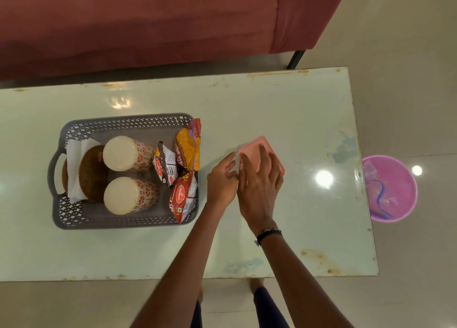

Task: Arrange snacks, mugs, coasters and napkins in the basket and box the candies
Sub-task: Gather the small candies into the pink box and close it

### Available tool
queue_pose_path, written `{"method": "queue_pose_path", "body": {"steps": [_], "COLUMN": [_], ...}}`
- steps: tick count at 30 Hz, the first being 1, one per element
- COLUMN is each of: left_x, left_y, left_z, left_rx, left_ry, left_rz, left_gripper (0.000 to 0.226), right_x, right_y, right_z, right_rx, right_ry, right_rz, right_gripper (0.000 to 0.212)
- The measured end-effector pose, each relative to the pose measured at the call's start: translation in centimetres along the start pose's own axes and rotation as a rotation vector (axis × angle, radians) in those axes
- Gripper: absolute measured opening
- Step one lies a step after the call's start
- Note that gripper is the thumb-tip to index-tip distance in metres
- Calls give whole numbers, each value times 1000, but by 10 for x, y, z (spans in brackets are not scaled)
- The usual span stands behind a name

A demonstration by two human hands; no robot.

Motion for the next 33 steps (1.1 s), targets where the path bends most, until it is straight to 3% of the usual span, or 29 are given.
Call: {"method": "queue_pose_path", "body": {"steps": [5,11,15,23,29,33], "left_x": [0,-1,-1,-2,3,2], "left_y": [1,3,3,7,5,-3], "left_z": [-3,-3,-5,5,-1,17], "left_rx": [15,7,1,76,150,453], "left_ry": [34,33,33,-87,-136,-334], "left_rz": [33,47,63,101,122,42], "left_gripper": [47,44,42,39,53,68], "right_x": [-4,3,8,-10,-2,9], "right_y": [2,12,5,-13,-18,-20], "right_z": [11,15,19,14,19,13], "right_rx": [-40,-128,106,291,43,-106], "right_ry": [31,99,67,17,200,315], "right_rz": [-3,52,-7,20,-54,-95], "right_gripper": [43,32,40,44,51,53]}}
Point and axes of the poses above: each hand's wrist, its own x-axis towards the middle knuckle, its own y-axis out of the back of the hand, z = x × y, the point moved 7 cm from there along x, towards the middle knuckle, and after that the axes turned 13 degrees about z, right-handed, at the moved point
